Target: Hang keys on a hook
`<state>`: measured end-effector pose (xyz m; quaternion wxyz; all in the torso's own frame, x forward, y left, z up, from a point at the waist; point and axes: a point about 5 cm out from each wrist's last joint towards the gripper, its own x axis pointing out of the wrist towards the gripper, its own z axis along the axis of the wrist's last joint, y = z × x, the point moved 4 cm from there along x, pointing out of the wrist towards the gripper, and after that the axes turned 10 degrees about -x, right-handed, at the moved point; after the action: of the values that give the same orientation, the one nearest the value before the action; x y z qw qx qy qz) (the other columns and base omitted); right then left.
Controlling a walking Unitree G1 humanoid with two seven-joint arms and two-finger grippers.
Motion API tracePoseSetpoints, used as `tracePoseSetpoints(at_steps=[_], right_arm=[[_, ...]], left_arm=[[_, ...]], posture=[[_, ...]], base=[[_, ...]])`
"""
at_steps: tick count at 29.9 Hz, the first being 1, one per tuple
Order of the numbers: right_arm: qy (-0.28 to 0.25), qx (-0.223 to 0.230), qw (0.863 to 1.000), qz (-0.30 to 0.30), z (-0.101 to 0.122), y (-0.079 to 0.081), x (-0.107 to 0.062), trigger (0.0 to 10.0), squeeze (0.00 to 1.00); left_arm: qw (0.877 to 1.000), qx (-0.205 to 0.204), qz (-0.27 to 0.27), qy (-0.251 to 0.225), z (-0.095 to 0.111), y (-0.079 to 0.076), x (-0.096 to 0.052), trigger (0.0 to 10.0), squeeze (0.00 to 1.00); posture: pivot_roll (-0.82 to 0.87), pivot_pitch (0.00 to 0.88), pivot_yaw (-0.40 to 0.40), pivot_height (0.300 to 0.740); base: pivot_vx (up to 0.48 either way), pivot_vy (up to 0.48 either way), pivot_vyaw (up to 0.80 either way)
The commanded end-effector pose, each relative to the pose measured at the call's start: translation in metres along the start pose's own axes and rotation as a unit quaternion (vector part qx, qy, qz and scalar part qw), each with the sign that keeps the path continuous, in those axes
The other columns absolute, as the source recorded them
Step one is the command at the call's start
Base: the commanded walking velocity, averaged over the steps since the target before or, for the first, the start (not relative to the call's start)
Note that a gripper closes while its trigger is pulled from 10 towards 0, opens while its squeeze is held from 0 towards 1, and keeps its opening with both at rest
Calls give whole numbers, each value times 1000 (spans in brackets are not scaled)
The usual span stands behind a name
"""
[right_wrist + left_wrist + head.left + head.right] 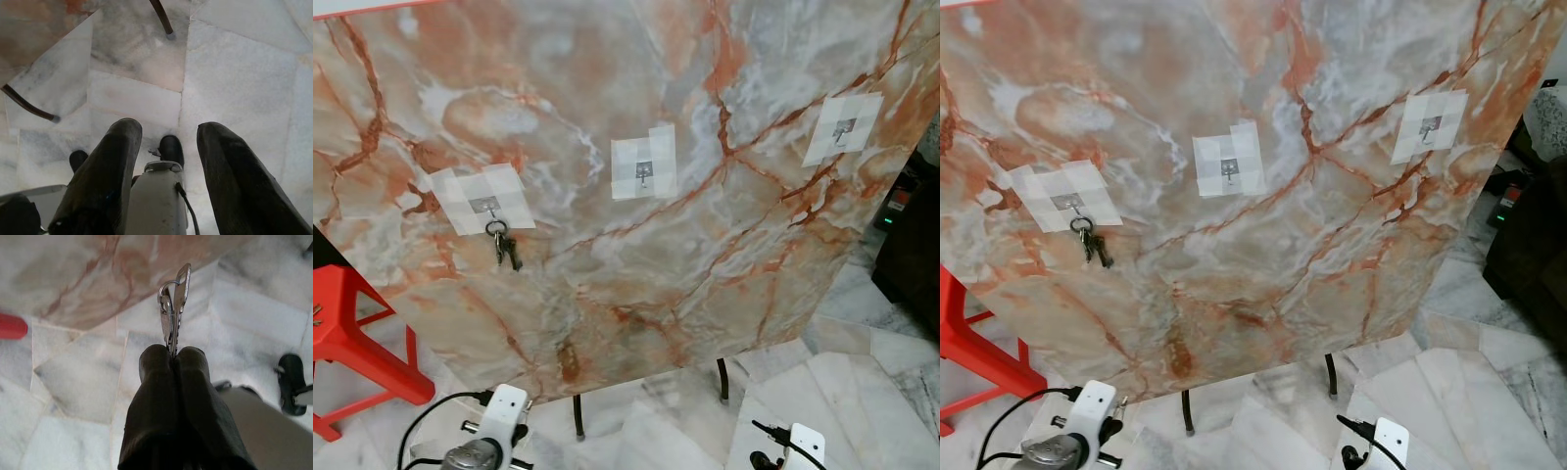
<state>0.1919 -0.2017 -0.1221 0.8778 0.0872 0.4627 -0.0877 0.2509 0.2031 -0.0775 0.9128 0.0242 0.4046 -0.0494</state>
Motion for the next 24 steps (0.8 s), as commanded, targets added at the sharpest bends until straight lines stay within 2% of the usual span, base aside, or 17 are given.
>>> tracePoseSetpoints(at_steps=[1,3,13,24], right_arm=[[8,-7,1000,0,-4,-2,-1,10000,0],[7,-18,1000,-3,-4,-3,-1,10000,0],[9,-16,1000,-1,-5,-4,-1,10000,0],[12,-8,1000,-2,-5,-4,-1,10000,0]], left_arm=[[1000,-2,10,-7,2,2,2,10000,0],[1000,-6,7,-16,6,-2,4,10000,0],[999,-9,6,-36,15,-7,7,10000,0],[995,-29,13,-98,46,-6,8,10000,0]], posture=[[121,34,4,740],[121,32,2,740],[116,38,1,740],[115,52,-7,740]], base=[[0,-270,0],[0,-274,400],[0,-270,800],[0,-269,0]])
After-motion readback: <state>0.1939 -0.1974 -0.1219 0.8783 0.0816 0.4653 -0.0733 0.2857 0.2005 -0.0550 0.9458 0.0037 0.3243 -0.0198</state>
